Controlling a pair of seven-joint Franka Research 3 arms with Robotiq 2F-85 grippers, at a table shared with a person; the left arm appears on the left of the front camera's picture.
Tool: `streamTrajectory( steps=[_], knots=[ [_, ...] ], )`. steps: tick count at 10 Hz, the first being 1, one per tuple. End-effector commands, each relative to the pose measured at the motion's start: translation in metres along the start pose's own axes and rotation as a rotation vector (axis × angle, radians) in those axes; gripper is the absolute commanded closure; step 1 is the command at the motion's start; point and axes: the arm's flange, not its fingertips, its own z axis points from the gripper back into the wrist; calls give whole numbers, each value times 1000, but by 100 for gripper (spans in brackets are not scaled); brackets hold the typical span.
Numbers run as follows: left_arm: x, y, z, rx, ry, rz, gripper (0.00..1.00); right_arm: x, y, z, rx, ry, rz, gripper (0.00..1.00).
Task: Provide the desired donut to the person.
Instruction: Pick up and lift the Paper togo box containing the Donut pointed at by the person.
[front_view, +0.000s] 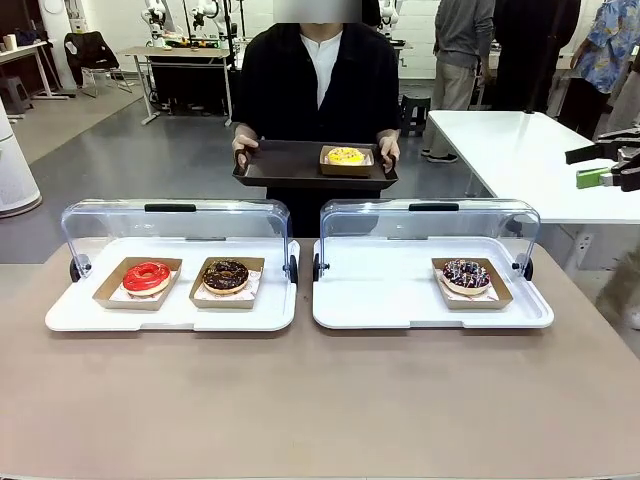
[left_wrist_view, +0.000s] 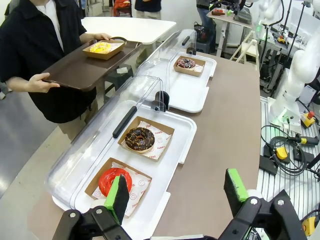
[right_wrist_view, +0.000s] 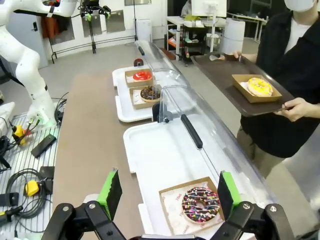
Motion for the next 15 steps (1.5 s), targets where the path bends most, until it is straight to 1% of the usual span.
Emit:
streamTrajectory(
  steps=[1, 15],
  knots=[
    [2, -1, 1, -3, -13, 0, 0, -3, 1, -3, 0, 0, -15, 0],
    [2, -1, 1, -3, -13, 0, 0, -3, 1, -3, 0, 0, -15, 0]
  ],
)
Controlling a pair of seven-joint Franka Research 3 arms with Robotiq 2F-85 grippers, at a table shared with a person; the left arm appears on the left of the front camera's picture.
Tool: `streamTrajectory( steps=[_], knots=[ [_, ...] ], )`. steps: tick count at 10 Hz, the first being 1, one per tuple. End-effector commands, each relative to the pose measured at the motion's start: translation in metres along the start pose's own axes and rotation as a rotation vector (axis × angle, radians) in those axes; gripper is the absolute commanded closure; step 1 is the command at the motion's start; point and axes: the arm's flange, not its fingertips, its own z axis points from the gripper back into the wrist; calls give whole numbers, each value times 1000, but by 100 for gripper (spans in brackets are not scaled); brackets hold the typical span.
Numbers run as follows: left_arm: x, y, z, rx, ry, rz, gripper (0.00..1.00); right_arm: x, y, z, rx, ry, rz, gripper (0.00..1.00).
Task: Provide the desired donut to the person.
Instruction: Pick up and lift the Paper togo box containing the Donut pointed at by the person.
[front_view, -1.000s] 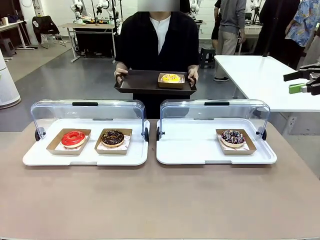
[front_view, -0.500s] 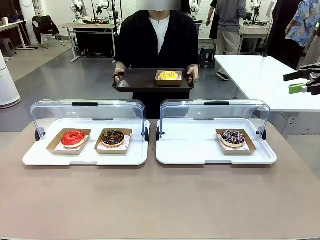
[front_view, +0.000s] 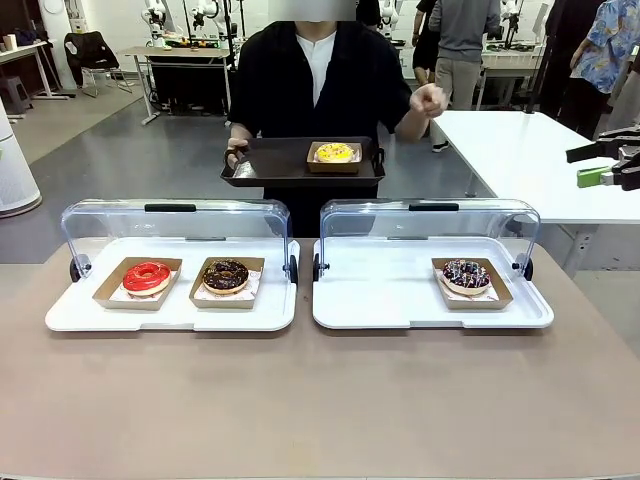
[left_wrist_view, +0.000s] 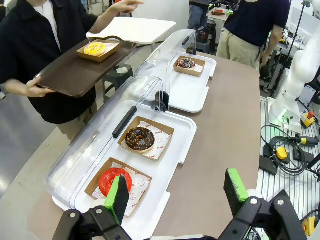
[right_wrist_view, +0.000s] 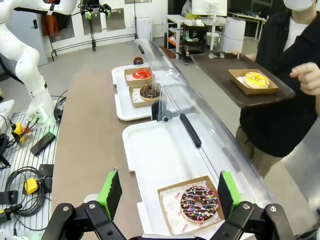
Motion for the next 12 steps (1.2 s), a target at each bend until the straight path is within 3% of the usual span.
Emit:
streamTrajectory(
  steps=[1, 12],
  knots=[
    [2, -1, 1, -3, -13, 0, 0, -2, 2, -2, 1, -9, -10, 0],
    [2, -1, 1, -3, -13, 0, 0, -2, 2, -2, 1, -9, -10, 0]
  ],
)
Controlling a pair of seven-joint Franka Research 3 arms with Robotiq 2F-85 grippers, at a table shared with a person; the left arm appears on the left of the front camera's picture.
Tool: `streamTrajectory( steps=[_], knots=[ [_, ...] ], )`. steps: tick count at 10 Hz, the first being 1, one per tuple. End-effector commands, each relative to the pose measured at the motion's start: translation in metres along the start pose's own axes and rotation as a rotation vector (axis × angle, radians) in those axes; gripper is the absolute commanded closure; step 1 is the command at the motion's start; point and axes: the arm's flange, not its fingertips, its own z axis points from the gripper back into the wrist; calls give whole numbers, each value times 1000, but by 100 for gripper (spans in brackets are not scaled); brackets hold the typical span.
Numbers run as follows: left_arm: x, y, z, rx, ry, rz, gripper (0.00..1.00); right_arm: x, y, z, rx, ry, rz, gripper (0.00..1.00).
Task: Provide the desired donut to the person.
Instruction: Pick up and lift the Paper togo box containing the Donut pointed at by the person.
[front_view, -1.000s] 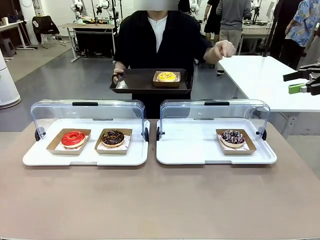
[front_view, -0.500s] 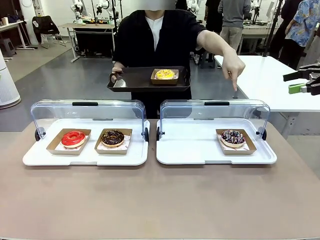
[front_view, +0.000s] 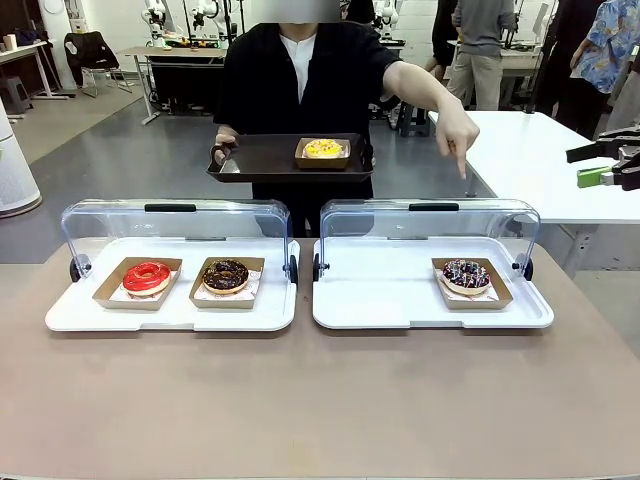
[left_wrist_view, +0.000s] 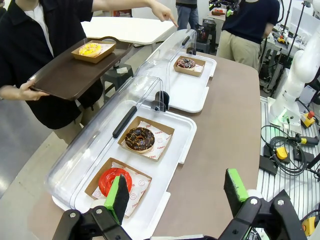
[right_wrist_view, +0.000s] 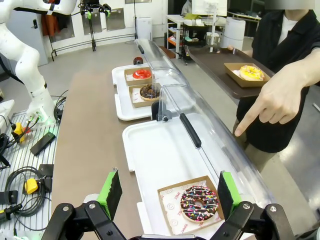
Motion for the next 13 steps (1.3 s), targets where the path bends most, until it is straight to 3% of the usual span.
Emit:
streamTrajectory(
  steps=[1, 9, 13],
  knots=[
    [2, -1, 1, -2, -13, 0, 0, -2, 2, -2, 1, -9, -10, 0],
    [2, -1, 1, -2, -13, 0, 0, 0, 0, 0, 0, 0, 0, 0],
    [2, -1, 1, -2, -13, 0, 0, 31, 24, 10, 1, 345, 164, 0]
  ],
)
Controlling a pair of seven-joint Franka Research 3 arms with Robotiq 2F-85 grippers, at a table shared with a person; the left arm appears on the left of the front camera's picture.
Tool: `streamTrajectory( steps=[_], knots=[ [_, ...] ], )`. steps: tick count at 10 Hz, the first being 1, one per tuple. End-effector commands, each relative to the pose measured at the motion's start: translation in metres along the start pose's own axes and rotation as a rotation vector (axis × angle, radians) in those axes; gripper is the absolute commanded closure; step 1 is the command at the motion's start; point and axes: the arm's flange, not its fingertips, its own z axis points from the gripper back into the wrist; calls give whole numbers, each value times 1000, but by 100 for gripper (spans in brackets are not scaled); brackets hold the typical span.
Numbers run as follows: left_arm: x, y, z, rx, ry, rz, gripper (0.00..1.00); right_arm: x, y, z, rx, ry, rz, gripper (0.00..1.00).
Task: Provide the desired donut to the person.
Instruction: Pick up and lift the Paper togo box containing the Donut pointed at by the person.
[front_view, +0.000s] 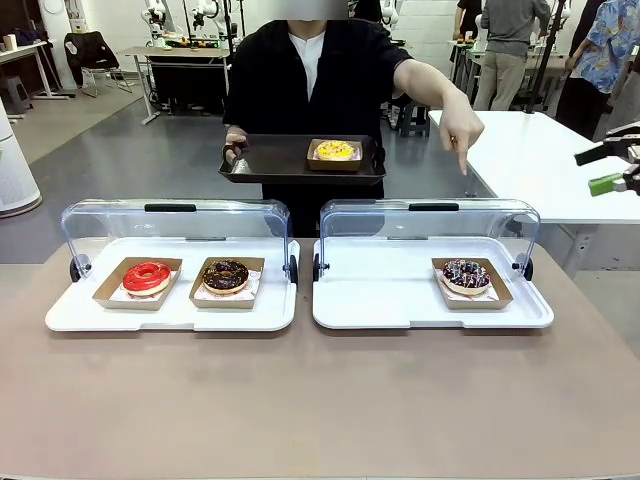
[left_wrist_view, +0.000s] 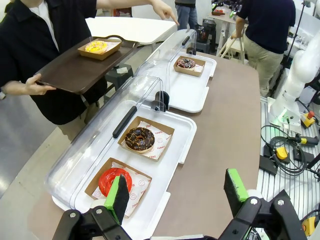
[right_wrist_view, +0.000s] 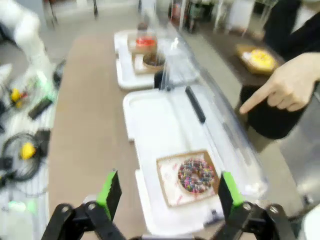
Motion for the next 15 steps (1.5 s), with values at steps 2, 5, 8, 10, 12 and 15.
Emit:
streamTrajectory(
  steps=[2, 5, 8, 10, 12, 15],
  knots=[
    [2, -1, 1, -2, -13, 0, 0, 28, 25, 4, 2, 291, 122, 0],
    [2, -1, 1, -2, -13, 0, 0, 41, 33, -17, 47, 565, 185, 0],
    [2, -1, 1, -2, -13, 0, 0, 49, 36, -57, 169, 646, 103, 0],
    [2, -1, 1, -2, -13, 0, 0, 60, 48, -89, 205, 749, 100, 0],
    [2, -1, 1, -2, -13, 0, 0, 64, 48, -120, 243, 763, 99, 0],
    [2, -1, 1, -2, -13, 0, 0, 64, 45, -139, 244, 737, 77, 0]
  ],
)
